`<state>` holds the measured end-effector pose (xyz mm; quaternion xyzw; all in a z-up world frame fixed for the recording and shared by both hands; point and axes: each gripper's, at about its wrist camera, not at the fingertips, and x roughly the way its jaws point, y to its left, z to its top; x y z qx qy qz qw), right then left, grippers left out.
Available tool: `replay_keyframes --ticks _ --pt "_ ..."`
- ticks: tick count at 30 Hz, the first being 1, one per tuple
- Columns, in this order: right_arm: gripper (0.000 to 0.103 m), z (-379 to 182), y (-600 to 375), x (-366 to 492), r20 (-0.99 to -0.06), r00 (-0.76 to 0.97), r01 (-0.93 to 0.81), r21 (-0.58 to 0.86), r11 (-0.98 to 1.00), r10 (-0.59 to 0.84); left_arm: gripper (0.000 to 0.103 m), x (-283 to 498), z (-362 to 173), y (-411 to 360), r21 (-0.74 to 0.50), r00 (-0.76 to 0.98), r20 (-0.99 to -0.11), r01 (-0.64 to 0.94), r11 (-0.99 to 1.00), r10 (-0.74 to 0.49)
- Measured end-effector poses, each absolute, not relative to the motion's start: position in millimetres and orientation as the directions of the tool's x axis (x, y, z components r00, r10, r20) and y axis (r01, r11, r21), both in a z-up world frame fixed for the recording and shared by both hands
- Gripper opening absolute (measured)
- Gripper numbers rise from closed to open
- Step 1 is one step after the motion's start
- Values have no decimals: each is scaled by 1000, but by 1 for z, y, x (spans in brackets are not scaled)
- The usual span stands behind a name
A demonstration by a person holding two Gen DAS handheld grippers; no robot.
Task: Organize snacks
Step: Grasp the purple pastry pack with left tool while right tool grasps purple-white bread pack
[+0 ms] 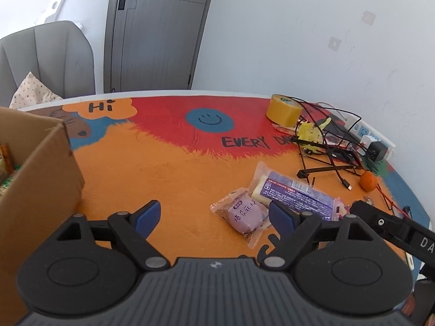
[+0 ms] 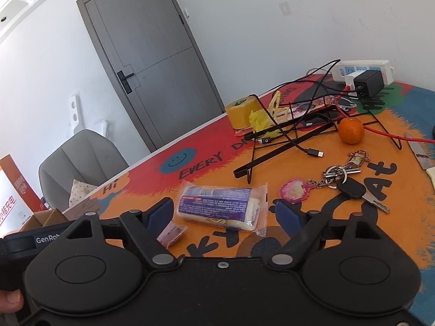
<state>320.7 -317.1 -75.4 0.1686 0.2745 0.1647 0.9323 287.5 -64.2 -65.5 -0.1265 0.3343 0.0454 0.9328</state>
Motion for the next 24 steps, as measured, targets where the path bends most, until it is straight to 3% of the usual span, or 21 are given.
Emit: replay_keyframes --ticks 24 --pt "77 -85 -307 373 -480 776 -213 411 886 409 82 342 -104 -92 -131 713 -700 -169 977 29"
